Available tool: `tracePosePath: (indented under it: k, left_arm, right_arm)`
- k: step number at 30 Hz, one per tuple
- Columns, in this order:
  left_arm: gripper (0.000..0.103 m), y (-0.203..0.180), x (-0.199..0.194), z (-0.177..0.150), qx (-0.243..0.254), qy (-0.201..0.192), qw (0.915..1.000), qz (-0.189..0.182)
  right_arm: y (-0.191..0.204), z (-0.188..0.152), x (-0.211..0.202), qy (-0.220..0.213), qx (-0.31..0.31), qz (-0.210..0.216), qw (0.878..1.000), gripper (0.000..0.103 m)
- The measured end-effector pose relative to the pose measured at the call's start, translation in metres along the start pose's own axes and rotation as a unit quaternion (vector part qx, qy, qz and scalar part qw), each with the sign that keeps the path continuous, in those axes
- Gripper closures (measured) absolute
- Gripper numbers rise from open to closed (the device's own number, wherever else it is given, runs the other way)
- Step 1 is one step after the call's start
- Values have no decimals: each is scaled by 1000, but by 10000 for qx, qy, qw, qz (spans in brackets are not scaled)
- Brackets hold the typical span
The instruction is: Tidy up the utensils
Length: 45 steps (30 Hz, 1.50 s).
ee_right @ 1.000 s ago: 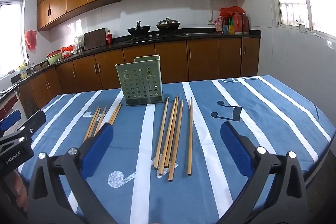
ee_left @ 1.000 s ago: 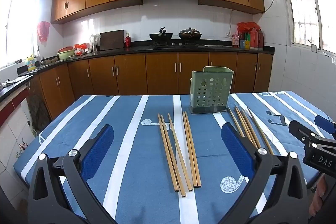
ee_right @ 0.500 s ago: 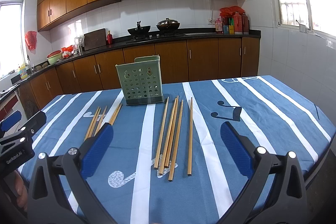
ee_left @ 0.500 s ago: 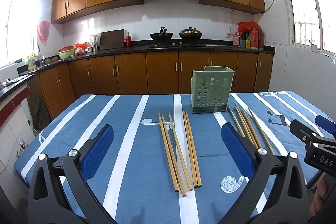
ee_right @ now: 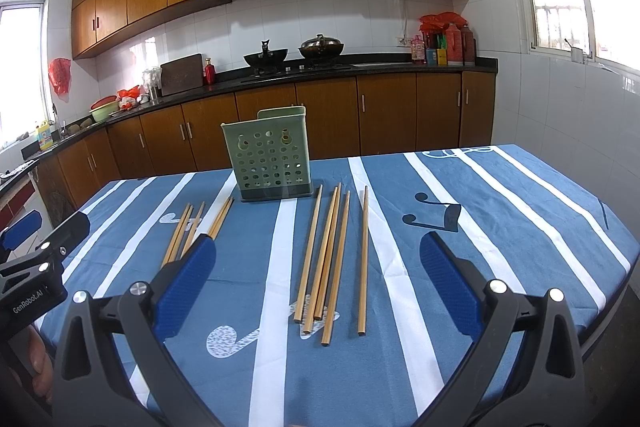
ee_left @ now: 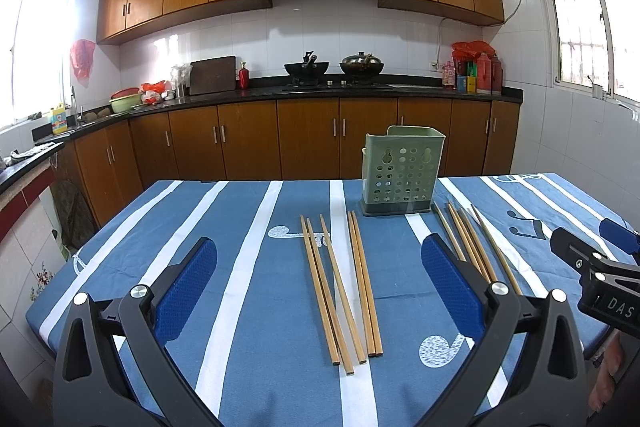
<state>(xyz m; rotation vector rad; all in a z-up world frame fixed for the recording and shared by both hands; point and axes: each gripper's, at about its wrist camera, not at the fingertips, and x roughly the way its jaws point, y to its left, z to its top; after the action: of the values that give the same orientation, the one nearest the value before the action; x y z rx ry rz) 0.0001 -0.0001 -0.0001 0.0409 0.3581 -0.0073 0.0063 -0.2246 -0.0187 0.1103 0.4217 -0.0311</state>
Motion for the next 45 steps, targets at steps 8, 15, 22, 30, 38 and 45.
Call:
tracePosePath:
  k: [8, 15, 22, 30, 38, 45]
  left_arm:
    - [2, 0, 0, 0, -1, 3, 10000, -1]
    - [2, 0, 1, 0, -2, 6, 10000, 1]
    - [2, -1, 1, 0, -1, 9, 10000, 3]
    - [2, -1, 2, 0, 1, 13, 10000, 2]
    - [2, -1, 3, 0, 3, 15, 10000, 3]
    - [2, -2, 4, 0, 0, 20, 10000, 0]
  right_arm:
    - [0, 0, 0, -1, 1, -2, 10000, 4]
    - [0, 0, 1, 2, 3, -3, 10000, 4]
    - [0, 0, 1, 2, 0, -2, 10000, 4]
    - [0, -1, 1, 7, 3, -7, 10000, 4]
    - [0, -1, 1, 10, 4, -7, 10000, 4]
    - [0, -1, 1, 17, 13, -5, 10000, 4]
